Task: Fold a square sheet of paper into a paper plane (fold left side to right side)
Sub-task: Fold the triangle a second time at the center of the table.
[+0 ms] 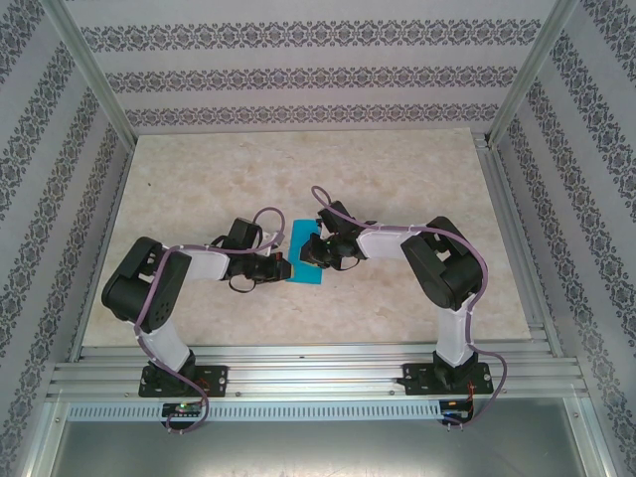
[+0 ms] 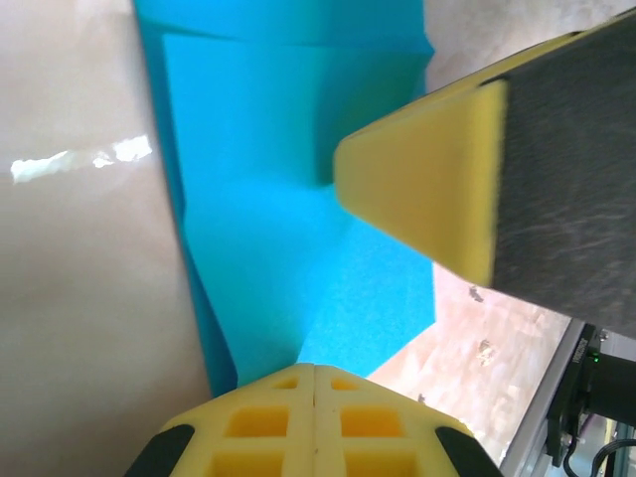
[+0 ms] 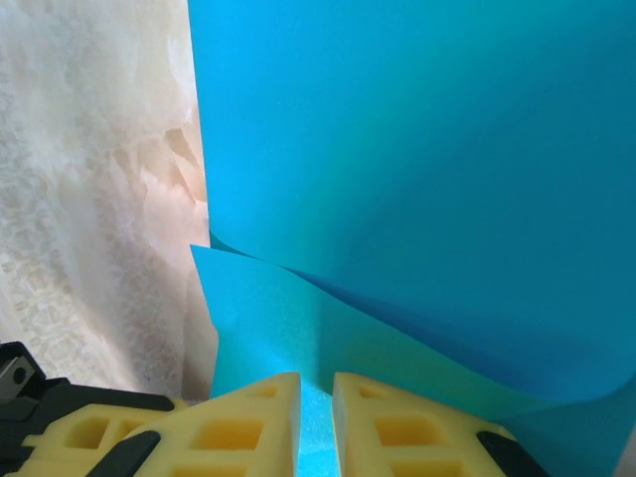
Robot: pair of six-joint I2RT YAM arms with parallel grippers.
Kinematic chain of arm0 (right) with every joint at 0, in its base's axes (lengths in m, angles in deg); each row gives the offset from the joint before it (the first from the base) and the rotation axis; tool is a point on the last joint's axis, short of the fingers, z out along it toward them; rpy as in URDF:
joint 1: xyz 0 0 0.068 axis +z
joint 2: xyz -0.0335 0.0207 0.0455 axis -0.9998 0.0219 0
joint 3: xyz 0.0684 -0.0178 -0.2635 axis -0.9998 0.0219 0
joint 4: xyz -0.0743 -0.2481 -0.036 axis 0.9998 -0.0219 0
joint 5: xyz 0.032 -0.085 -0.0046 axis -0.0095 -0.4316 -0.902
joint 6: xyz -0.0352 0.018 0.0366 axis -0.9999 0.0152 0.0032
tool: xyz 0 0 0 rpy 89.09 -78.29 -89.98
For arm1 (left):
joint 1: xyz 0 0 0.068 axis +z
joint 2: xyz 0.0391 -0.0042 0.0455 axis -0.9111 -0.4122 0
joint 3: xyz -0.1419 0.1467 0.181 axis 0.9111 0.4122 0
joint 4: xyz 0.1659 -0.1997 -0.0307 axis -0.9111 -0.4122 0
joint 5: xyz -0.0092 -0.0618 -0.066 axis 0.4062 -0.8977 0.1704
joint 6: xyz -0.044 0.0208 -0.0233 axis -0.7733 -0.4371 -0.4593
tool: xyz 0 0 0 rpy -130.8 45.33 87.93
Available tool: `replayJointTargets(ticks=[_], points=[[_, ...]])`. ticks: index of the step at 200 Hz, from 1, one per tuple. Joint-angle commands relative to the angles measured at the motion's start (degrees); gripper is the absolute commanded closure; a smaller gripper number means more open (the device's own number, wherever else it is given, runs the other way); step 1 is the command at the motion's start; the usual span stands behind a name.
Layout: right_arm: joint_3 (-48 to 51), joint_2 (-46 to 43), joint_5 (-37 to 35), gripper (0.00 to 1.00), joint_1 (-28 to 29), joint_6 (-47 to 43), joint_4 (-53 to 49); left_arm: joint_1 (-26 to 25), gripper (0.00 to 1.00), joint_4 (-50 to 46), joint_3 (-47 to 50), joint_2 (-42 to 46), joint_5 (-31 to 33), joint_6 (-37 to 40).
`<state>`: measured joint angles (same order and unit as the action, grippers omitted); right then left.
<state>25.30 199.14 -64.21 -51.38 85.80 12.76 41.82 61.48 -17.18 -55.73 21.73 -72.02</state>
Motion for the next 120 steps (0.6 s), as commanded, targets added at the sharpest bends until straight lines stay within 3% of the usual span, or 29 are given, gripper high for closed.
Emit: replayJointTargets(ticks=[1, 77, 120], points=[[0.4, 2.9, -2.1, 0.82, 0.1, -1.4, -4.9, -0.9, 1.0, -3.0, -0.6, -1.2, 2.5, 2.6], [-2.4, -1.3, 0.4, 0.82, -1.4, -6.4, -4.4, -1.7, 1.0, -5.9, 2.1, -2.6, 6.2, 2.3], [-6.2, -3.0, 1.1, 0.91, -1.1, -10.8, -12.7, -2.3, 1.0, -4.9, 2.6, -4.1, 6.7, 1.3]])
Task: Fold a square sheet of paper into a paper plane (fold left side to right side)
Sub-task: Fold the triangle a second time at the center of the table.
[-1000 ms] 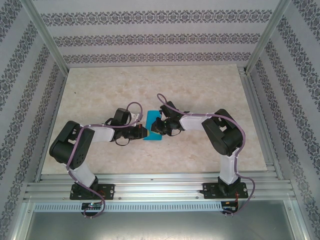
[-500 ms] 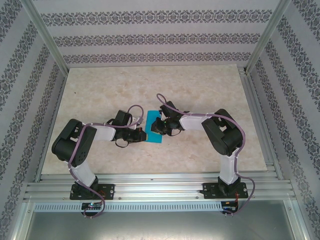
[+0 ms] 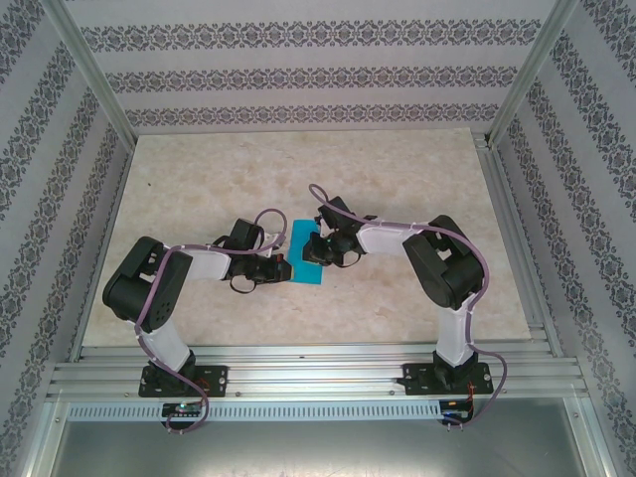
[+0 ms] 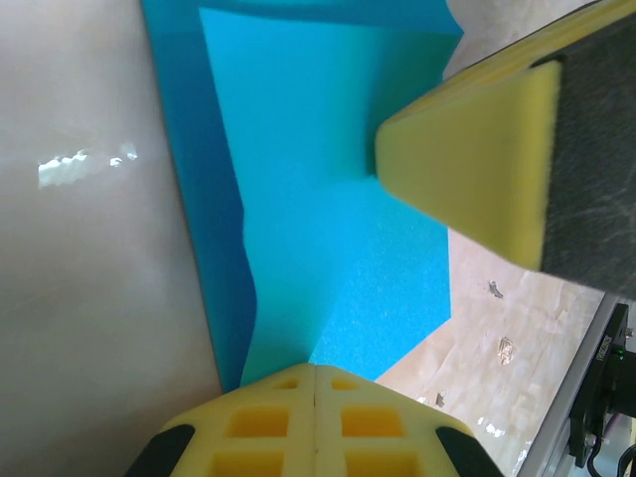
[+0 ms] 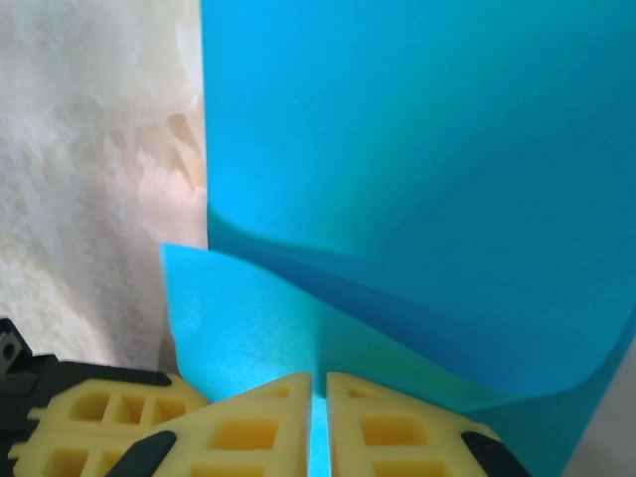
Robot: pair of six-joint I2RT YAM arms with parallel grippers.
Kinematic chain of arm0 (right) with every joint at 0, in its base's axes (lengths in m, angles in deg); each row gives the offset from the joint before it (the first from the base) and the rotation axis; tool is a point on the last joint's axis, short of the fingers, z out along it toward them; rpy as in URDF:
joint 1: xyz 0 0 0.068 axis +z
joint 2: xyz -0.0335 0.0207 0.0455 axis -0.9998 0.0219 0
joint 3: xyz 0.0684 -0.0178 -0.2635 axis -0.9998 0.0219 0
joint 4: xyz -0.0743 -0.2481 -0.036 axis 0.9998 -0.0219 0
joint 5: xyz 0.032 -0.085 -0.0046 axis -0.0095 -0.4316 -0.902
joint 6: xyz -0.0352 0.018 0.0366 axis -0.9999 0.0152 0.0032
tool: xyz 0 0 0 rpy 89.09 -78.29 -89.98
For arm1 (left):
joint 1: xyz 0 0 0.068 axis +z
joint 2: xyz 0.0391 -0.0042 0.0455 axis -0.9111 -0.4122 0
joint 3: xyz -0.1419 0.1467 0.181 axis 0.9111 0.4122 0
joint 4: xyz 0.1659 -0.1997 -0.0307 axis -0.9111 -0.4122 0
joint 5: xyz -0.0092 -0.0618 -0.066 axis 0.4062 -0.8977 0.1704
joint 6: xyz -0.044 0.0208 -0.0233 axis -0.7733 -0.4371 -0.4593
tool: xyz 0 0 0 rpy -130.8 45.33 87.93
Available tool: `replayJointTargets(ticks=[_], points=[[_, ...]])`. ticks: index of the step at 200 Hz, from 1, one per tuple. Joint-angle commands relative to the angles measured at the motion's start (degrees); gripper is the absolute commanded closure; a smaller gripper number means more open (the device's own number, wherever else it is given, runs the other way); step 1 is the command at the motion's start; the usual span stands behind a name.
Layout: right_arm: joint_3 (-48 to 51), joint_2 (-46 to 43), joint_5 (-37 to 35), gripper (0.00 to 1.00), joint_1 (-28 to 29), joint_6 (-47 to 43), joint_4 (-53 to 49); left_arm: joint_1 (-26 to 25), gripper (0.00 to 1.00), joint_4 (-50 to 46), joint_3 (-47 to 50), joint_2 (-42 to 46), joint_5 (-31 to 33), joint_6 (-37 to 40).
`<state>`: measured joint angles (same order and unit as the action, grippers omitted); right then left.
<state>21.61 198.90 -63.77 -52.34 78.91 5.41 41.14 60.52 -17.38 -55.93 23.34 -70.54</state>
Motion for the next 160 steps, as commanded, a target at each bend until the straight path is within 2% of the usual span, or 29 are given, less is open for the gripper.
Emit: replayJointTargets(ticks=[1, 54, 160], points=[[-2.4, -2.8, 0.8, 0.91, -0.1, -3.9, -5.4, -1.6, 1.0, -4.0, 2.8, -3.9, 5.0, -0.2], [-3.3, -0.4, 4.1, 0.94, 2.0, -3.7, -5.0, -1.7, 1.0, -5.6, 1.5, -3.9, 6.0, 0.5], [-7.1, 5.7, 4.7, 0.93, 2.8, -5.7, -7.7, -1.8, 1.0, -6.6, 0.9, -4.1, 6.9, 1.1]])
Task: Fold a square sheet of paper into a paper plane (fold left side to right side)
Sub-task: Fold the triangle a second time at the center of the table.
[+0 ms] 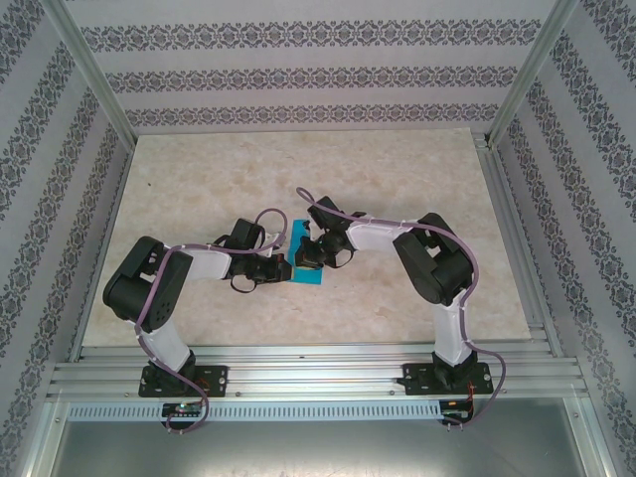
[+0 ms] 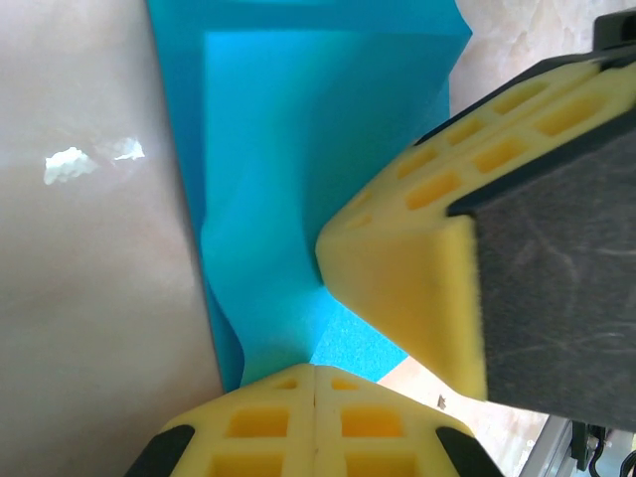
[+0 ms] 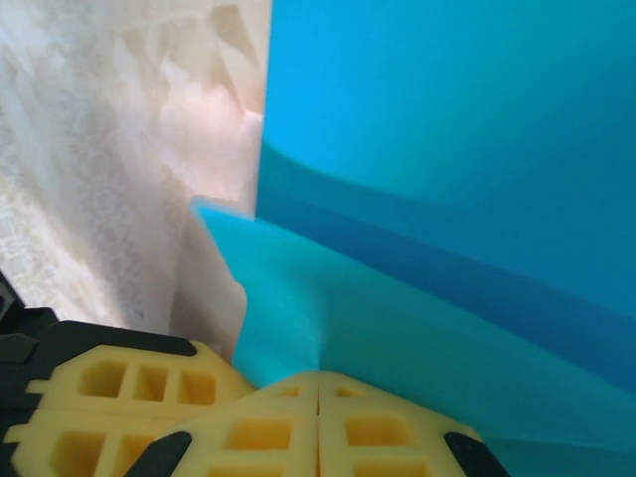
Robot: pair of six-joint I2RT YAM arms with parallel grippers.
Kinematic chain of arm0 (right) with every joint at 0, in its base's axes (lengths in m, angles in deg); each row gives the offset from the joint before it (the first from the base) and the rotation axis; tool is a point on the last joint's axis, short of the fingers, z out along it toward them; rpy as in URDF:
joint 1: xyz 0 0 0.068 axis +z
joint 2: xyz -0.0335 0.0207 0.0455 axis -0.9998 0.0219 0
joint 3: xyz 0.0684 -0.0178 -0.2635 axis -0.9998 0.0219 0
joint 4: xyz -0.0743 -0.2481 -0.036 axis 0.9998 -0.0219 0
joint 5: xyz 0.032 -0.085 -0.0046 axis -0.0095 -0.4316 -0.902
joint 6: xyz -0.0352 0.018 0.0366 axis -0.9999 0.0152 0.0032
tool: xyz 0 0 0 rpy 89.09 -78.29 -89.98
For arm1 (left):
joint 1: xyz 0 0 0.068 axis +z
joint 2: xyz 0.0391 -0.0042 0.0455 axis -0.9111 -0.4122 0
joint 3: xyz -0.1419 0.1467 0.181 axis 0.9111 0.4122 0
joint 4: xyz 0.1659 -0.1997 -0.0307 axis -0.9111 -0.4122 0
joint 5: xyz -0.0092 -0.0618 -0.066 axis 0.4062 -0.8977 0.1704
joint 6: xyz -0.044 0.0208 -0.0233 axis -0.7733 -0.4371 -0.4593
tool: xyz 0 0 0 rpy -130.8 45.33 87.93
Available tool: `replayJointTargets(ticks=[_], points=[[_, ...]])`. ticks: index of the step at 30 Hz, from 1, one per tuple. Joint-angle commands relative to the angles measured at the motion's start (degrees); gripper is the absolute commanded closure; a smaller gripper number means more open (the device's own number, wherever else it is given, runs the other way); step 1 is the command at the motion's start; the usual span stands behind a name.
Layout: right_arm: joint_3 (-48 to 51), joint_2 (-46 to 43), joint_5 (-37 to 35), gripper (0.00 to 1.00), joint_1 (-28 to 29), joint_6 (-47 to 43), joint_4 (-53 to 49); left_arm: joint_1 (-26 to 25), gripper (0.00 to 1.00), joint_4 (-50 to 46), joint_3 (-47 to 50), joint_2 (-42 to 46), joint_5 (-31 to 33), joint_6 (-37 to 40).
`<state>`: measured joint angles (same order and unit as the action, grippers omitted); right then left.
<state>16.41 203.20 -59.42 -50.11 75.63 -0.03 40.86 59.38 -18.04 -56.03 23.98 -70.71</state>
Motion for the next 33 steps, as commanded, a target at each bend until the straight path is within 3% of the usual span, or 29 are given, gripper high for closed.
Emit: replayJointTargets(ticks=[1, 27, 33], points=[[-1.9, 1.4, 0.3, 0.93, 0.6, -2.6, -2.4, -1.5, 1.0, -5.5, 1.6, -4.0, 6.2, 1.2], [-7.4, 4.3, -11.9, 0.92, -11.1, -12.8, -16.3, -1.5, 1.0, -4.7, 4.1, -4.4, 6.5, 1.1], [-8.3, -0.1, -13.9, 0.92, -13.3, -14.9, -18.2, -1.5, 1.0, -4.5, 4.0, -3.9, 6.2, 1.1]])
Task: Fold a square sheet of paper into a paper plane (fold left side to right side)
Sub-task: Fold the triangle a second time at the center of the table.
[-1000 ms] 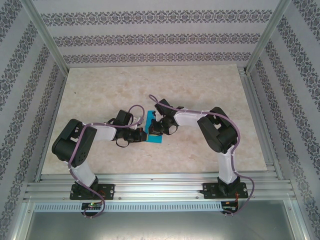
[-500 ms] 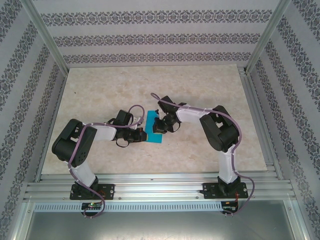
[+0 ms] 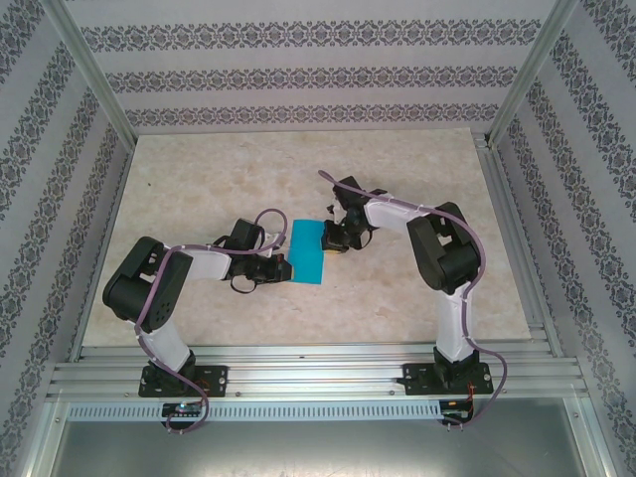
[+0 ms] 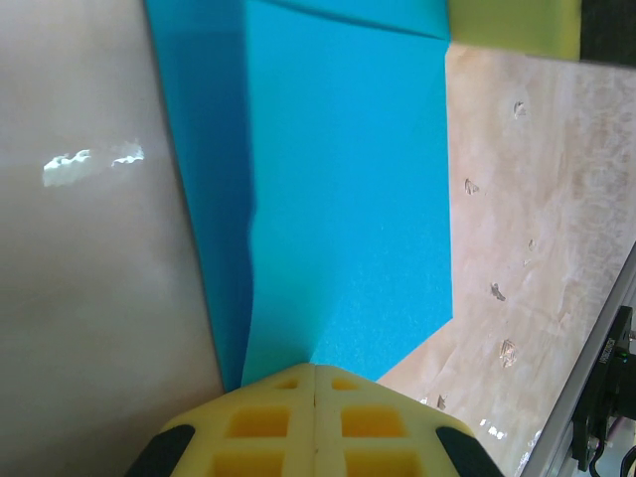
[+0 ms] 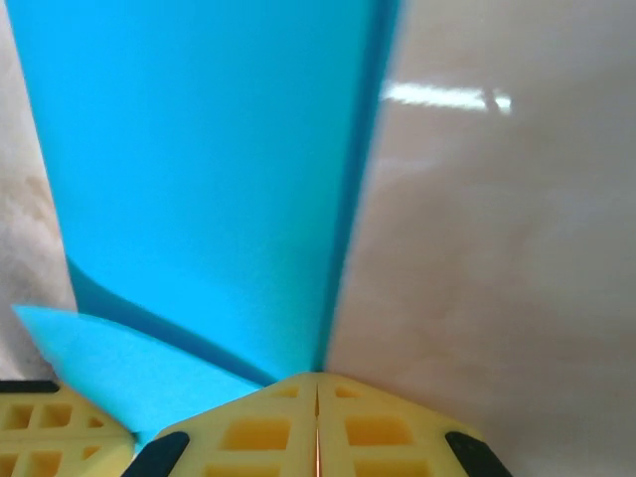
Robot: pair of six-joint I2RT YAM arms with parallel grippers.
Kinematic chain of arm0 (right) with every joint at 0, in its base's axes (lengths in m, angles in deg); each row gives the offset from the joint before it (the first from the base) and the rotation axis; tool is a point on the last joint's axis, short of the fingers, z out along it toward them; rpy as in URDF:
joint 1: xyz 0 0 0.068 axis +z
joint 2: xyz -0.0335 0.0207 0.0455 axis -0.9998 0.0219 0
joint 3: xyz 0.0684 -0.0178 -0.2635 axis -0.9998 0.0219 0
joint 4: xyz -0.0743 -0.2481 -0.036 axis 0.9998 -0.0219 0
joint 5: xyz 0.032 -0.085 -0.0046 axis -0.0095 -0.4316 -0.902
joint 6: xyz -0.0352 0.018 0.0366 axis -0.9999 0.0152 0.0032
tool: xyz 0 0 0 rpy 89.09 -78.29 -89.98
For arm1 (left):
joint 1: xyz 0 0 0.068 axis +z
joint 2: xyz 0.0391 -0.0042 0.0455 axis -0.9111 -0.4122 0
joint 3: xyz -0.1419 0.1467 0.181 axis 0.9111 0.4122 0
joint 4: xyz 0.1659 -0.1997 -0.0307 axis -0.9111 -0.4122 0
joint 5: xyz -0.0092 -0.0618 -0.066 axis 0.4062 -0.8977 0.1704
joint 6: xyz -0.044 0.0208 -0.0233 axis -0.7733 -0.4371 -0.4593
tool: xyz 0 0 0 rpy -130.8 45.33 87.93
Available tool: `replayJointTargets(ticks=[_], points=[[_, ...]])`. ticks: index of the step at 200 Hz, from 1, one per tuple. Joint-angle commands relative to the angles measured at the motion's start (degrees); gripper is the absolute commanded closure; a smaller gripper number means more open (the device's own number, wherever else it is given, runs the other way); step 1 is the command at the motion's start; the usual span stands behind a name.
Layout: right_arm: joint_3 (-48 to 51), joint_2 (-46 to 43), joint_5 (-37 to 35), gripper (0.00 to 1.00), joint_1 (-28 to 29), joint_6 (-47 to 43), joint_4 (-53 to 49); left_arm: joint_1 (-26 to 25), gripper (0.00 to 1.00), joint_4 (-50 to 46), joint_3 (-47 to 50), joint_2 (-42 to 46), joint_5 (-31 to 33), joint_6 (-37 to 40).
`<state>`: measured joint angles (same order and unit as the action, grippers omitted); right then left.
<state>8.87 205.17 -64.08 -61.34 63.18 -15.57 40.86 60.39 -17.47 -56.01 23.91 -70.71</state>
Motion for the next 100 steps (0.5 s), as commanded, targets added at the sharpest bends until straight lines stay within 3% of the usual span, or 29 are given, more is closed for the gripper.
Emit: replayJointTargets(ticks=[1, 43, 69, 100], points=[[-0.8, -3.5, -8.9, 0.92, -1.7, -2.5, -2.6, -1.5, 1.0, -5.4, 3.5, -3.9, 6.1, 1.0], [5.5, -11.0, 0.2, 0.91, 2.8, 2.8, 4.1, -1.5, 1.0, -4.7, 3.4, -3.6, 5.8, 0.6], [10.1, -9.6, 7.6, 0.91, 6.8, 8.7, 13.3, -1.5, 1.0, -5.0, 3.3, -3.3, 5.8, 0.9], [9.9, -6.1, 8.9, 0.91, 9.7, 10.3, 16.3, -1.5, 1.0, -5.3, 3.3, -3.0, 5.9, 1.2]])
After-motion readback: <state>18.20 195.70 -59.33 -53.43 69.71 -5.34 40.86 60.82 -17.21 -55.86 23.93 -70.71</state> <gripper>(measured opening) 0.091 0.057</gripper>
